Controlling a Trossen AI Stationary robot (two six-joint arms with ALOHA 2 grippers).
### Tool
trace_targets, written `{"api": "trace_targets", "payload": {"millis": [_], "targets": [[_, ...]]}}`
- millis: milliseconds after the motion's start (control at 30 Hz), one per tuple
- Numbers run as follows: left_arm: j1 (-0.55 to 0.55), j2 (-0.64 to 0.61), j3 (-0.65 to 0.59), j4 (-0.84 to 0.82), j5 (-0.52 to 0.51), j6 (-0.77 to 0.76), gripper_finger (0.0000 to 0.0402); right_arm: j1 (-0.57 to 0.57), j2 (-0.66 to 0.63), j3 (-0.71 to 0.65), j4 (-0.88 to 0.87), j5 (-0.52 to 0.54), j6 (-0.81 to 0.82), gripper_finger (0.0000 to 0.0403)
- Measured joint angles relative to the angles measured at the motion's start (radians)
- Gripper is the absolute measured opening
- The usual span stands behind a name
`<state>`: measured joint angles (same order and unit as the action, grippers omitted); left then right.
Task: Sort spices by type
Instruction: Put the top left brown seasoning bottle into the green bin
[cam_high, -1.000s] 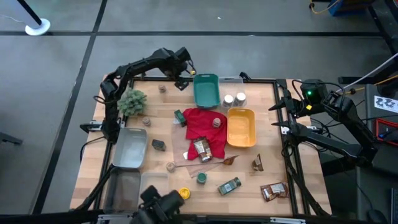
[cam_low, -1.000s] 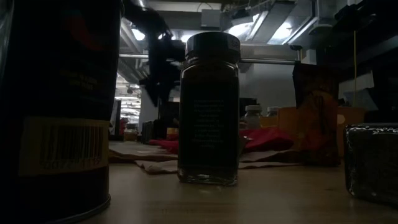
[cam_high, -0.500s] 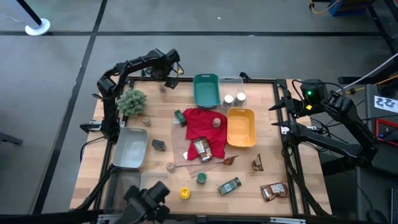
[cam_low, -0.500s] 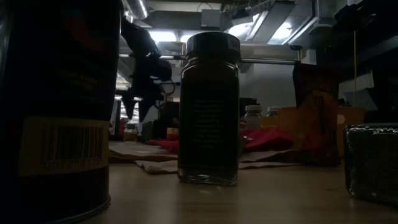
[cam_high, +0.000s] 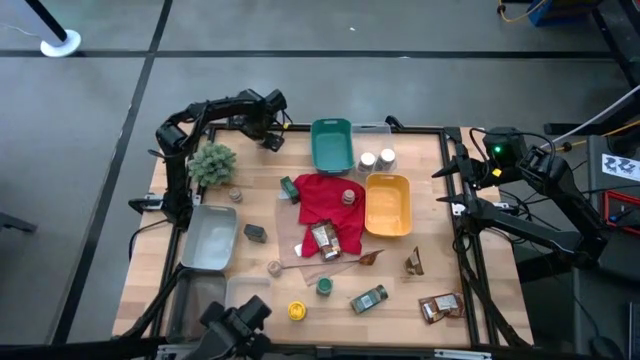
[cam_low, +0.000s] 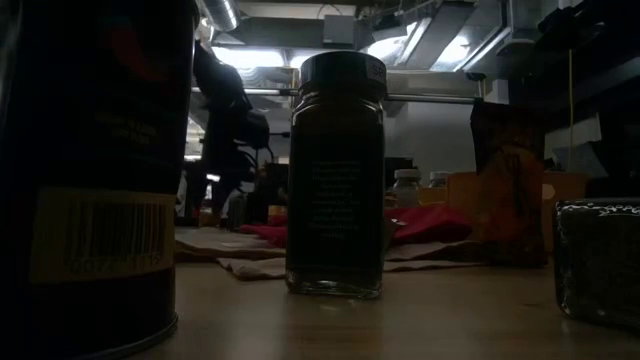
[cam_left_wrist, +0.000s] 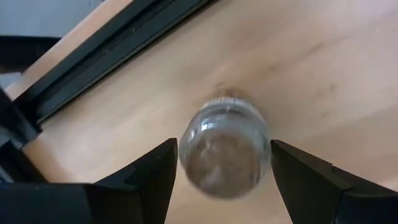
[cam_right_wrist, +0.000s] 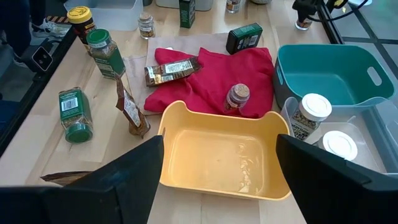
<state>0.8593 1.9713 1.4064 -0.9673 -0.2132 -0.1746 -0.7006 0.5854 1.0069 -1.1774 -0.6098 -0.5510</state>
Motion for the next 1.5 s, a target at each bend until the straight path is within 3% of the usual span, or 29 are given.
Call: {"api": "trace_targets", "payload": {"millis": [233, 467, 933, 1267, 1500], "targets": [[0.0, 0.001, -0.02, 0.055, 0.0, 0.0, 0.0235, 0.0, 0.0, 0.0, 0.0, 0.0, 0.0, 0.031], [-0.002, 0.0, -0.019, 0.05, -0.001, -0.005, 0.0172, 0.0, 0.0, 0.0, 0.0, 0.0, 0.0, 0.031], [-0.016, -0.075, -0.021, 0.031, 0.052, -0.007, 0.0172, 0.0, 0.0, 0.0, 0.001, 0.0, 0.0, 0.031], [-0.074, -0.225, -0.02, 0.071, 0.272, -0.057, 0.0172, 0.0, 0.0, 0.0, 0.002, 0.0, 0.0, 0.031], [-0.198, -0.25, -0.02, 0.309, 0.341, -0.081, 0.0172, 0.0, 0.0, 0.0, 0.002, 0.0, 0.0, 0.031]]}}
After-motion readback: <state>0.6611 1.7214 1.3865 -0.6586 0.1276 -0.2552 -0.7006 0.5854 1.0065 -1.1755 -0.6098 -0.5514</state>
